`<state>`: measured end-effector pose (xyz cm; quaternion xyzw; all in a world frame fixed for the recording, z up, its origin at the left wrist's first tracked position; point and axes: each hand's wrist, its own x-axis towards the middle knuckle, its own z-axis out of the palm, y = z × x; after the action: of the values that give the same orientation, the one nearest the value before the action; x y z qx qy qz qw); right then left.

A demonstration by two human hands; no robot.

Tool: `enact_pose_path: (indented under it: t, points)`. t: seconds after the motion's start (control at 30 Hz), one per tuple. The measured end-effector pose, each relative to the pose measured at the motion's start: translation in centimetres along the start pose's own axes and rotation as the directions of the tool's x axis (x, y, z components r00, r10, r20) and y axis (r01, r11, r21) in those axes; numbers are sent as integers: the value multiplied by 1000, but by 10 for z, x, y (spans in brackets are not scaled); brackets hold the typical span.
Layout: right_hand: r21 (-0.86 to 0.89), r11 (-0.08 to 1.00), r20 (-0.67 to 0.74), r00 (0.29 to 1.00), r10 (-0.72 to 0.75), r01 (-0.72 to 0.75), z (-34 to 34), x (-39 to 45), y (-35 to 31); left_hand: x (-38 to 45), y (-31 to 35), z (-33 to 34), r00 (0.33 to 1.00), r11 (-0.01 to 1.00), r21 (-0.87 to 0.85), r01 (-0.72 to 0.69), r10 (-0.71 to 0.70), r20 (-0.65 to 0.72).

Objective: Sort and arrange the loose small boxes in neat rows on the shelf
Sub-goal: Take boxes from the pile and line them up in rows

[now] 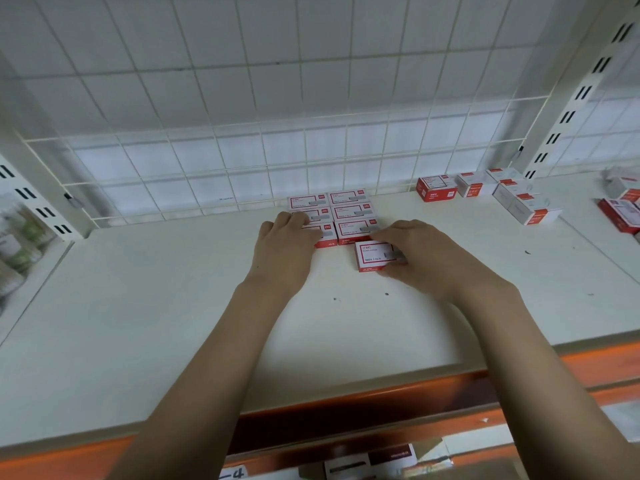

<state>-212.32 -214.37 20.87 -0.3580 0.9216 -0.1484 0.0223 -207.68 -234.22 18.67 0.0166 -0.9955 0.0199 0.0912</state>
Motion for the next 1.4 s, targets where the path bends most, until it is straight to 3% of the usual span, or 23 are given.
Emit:
enact_pose_path:
  t: [0.6,0.97,1.27,1.4]
  points:
    - [-7,1000,7,1000,4,-4,2,-3,-6,3,0,3,1000,1000,-5,-18,18,-1]
    - [-94,995,107,994,-6,16,-5,10,-14,-32,-3,-24,996,981,-172,86,-87,4]
    - [3,998,-66,996,-58,59,24,-30,-24,-53,-1,-25,989,964,-223,145,-150,-7]
    - [5,999,-62,997,-42,42,32,-27,-25,-56,5,-22,989,955,-262,139,-145,-6]
